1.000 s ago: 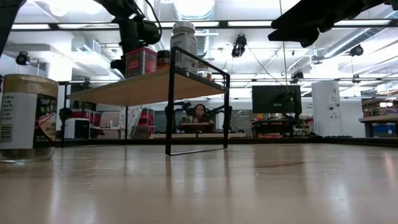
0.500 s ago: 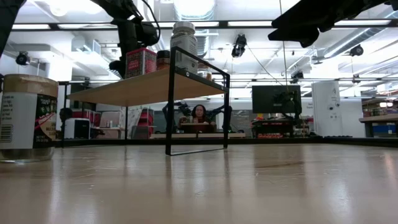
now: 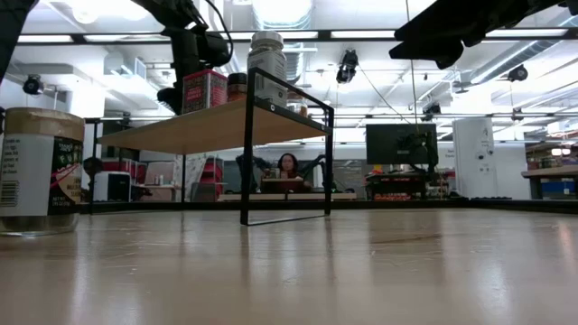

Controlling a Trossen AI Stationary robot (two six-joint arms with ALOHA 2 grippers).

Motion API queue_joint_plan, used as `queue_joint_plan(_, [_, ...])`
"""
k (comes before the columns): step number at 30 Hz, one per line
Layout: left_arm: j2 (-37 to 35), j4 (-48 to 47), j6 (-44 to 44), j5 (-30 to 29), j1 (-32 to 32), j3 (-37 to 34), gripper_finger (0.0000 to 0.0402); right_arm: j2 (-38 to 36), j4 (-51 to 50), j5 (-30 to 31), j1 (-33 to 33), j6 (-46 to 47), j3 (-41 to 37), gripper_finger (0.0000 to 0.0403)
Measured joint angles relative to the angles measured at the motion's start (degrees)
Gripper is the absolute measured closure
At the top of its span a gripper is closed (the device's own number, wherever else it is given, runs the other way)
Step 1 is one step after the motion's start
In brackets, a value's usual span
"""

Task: Shelf spices
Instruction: Put the green seasoning bottle on the shelf

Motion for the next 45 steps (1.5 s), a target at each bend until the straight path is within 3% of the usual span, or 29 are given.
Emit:
queue_joint_plan(17, [0.0,-1.7,-5.5,0.0,0.0,0.0,0.0195,0.0,0.0,0.0,0.0,0.3,0.0,0.019])
queue_joint_plan(37, [0.0,-1.3,-5.8,0.8,0.0,0.0,0.0178,0.0,0.0,0.0,0.0,0.4,0.0,0.019])
queue_joint_plan(45, [-0.2,-1.3,-3.4,3.2,0.0,0.8,0.0137,0.0,0.0,0.0,0.0,0.4,0.0,0.019])
